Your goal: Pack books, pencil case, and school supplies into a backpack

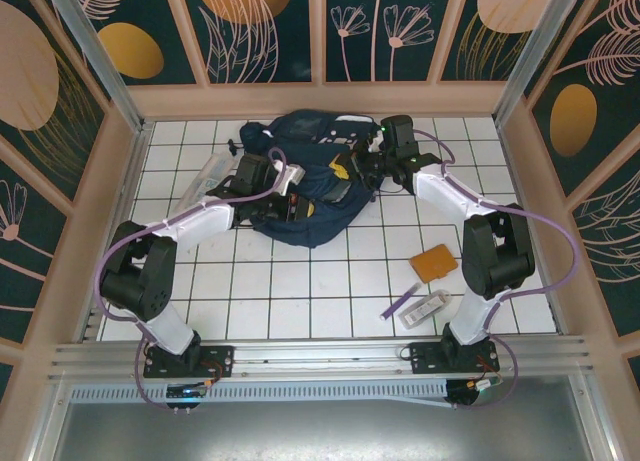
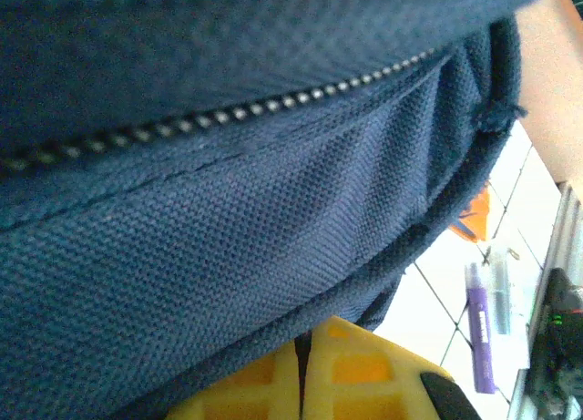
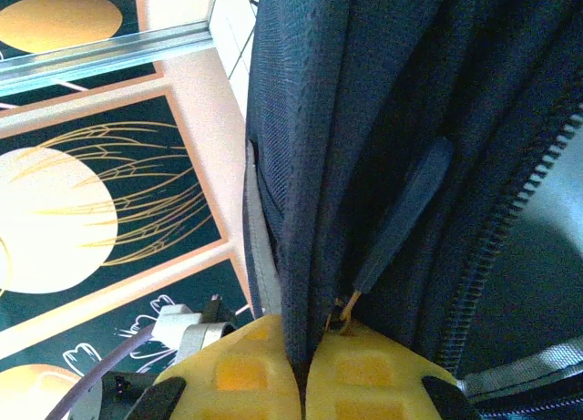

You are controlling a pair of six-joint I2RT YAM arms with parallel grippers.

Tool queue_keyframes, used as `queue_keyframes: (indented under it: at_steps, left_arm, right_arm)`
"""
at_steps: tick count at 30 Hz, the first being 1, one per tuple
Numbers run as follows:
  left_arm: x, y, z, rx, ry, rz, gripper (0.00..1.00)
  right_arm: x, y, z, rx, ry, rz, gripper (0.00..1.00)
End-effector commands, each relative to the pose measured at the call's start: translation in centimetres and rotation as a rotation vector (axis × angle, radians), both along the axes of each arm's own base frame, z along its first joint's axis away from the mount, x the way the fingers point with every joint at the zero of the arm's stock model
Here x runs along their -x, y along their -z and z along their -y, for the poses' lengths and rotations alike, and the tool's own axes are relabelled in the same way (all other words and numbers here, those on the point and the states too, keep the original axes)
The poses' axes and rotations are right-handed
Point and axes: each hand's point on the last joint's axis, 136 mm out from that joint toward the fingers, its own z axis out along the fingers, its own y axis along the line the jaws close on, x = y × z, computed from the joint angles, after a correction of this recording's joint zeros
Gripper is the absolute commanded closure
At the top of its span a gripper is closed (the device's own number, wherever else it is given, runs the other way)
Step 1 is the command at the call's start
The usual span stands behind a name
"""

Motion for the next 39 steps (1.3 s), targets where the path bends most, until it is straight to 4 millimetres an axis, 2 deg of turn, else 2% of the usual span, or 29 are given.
queue_keyframes:
  at_steps: [1, 4, 6, 10, 14, 18, 19, 20, 23, 26, 30, 33, 39]
  left_arm:
    - [-1.9, -1.6, -1.2, -0.054, -0.067, 0.141, 1.0]
    - [-1.3, -2.3, -2.7, -0.093, -0.074, 0.224, 1.0]
    - [0.1, -1.6, -3.4, -0.122, -0.036, 0.254, 1.0]
    - [1.4, 0.4, -5.1, -0.211, -0.028, 0.255, 1.0]
    - [2.9, 0.9, -4.9, -0.194, 0.034, 0.276, 1.0]
    - [5.0, -1.3, -1.9, -0.052, 0.175, 0.334, 1.0]
    - [5.3, -1.7, -1.0, -0.046, 0.195, 0.354, 1.0]
    - [5.6, -2.2, 0.1, -0.037, 0.215, 0.376, 1.0]
    - [5.5, -4.2, 3.4, 0.083, 0.202, 0.359, 1.0]
    - [4.7, -6.2, 5.8, 0.164, 0.173, 0.372, 1.0]
    - [4.4, -7.4, 7.8, 0.204, 0.198, 0.383, 1.0]
    - [4.8, -6.6, 8.8, 0.208, 0.226, 0.35, 1.0]
    - [4.7, -6.5, 9.1, 0.207, 0.221, 0.361, 1.0]
  right_arm:
    - [0.5, -3.4, -0.3, -0.036, -0.082, 0.136, 1.0]
    - [-0.4, -2.0, 2.4, 0.045, -0.037, 0.153, 1.0]
    - [-0.8, -0.8, 4.2, 0.092, -0.018, 0.151, 1.0]
    - [-1.3, 0.8, 6.7, 0.117, -0.005, 0.142, 1.0]
    - [-1.8, 2.0, 8.8, 0.153, -0.008, 0.146, 1.0]
    - [-3.2, 4.4, 11.5, 0.293, 0.003, 0.208, 1.0]
    - [-3.6, 3.8, 11.2, 0.303, -0.027, 0.318, 0.99]
    - [-3.6, 3.4, 10.9, 0.313, -0.045, 0.42, 0.94]
    - [-3.4, 4.6, 13.2, 0.392, 0.074, 0.358, 0.59]
    - [-1.1, 6.3, 15.2, 0.458, 0.179, 0.17, 0.52]
    - [3.7, 6.2, 13.9, 0.36, 0.216, -0.06, 0.47]
    - [6.0, 5.7, 11.8, 0.287, 0.205, -0.161, 0.44]
    - [7.0, 5.4, 7.9, 0.247, 0.19, -0.212, 0.44]
